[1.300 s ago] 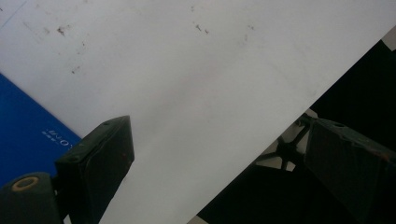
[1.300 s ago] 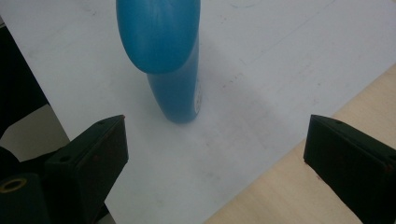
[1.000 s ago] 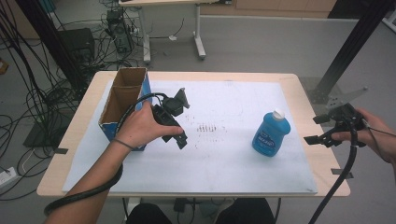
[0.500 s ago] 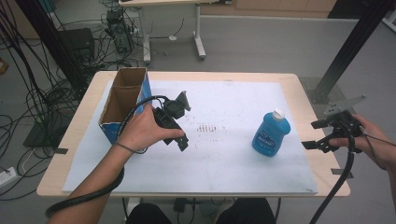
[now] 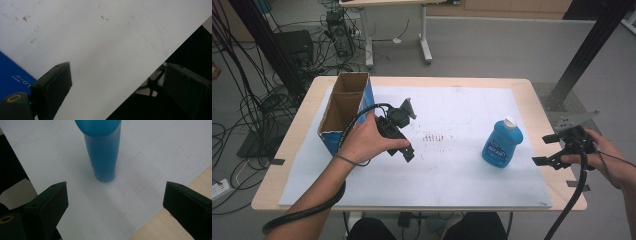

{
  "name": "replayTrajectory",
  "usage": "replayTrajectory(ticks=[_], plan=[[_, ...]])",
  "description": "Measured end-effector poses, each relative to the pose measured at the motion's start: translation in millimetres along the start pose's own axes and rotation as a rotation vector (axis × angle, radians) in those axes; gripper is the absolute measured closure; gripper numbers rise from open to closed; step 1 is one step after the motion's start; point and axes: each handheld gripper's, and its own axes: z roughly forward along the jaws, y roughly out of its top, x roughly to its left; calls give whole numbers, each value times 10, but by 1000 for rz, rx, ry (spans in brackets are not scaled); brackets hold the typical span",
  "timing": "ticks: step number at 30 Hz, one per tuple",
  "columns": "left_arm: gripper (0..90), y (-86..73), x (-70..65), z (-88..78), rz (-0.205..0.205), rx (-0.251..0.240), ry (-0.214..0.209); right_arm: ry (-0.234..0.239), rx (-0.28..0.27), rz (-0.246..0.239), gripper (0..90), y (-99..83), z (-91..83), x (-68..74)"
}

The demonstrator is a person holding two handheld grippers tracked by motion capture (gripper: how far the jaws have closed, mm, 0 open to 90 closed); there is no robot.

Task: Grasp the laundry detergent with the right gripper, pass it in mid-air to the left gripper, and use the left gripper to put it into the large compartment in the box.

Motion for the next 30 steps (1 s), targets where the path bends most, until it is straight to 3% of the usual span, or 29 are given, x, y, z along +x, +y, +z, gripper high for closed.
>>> replayTrajectory(ticks=[12,30], plan=[[89,-20,22,25,-9,-5,-5,2,-17,12,59,-128,104,30],[88,-35,23,24,-11,-18,-10,-8,-92,31,58,-425,251,95]])
